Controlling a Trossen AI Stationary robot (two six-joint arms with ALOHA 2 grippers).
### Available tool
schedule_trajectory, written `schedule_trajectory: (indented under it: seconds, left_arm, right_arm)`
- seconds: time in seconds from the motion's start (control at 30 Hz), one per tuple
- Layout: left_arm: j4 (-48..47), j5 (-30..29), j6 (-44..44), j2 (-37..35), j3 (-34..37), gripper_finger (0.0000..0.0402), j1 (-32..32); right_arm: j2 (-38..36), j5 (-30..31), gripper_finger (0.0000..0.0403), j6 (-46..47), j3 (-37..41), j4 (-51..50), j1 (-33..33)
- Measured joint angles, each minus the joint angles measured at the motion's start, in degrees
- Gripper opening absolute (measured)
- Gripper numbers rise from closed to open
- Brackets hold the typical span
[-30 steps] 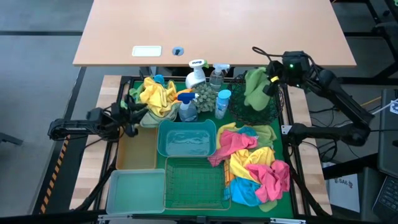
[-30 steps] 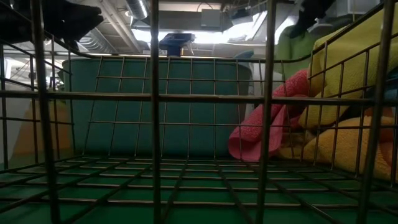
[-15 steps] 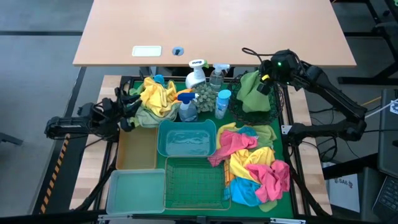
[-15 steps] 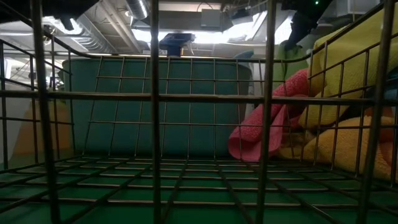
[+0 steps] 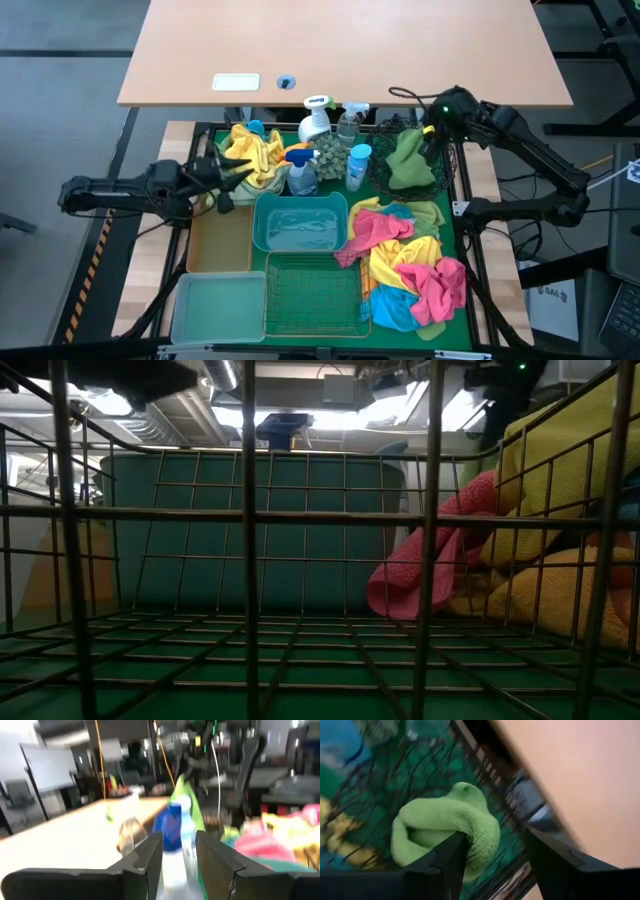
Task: Sort microfiber towel by color & place in baskets
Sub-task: Put the green microfiber towel into the black wire basket, then put the yellow microfiber towel into the blue bin
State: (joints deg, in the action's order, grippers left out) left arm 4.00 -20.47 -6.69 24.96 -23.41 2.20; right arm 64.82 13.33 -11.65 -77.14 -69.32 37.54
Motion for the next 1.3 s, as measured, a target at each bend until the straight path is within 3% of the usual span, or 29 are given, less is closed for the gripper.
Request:
schedule_trajectory:
  seconds: [0.3, 0.5, 0.73, 0.87, 1.03, 1.3]
  left_arm:
    - [-8.2, -1.6, 0.5, 1.0, -0.9, 0.0112, 0.0]
    - [-8.6, -7.5, -0.4, 0.8, -0.9, 0.0112, 0.0]
    - [-9.0, -7.3, -1.9, 3.1, -4.5, 0.0112, 0.0]
    - [-16.4, -7.1, -4.2, 6.5, -10.3, 0.0112, 0.0]
    - [-33.3, -8.4, -4.0, 10.4, -16.9, 0.0112, 0.0]
    - [-43.1, -9.1, -4.4, 16.6, -17.9, 0.0112, 0.0]
  right_arm:
    - [0.0, -8.4, 0.0198, 8.4, 0.0, -6.5, 0.0]
    - [0.0, -8.4, 0.0198, 8.4, 0.0, -6.7, 0.0]
    - [0.0, -8.4, 0.0198, 8.4, 0.0, -6.7, 0.0]
    - [0.0, -8.4, 0.0198, 8.4, 0.0, -6.7, 0.0]
    - [0.0, -8.4, 0.0198, 8.4, 0.0, -6.7, 0.0]
    - [0.0, -8.4, 0.0198, 8.4, 0.0, -6.7, 0.0]
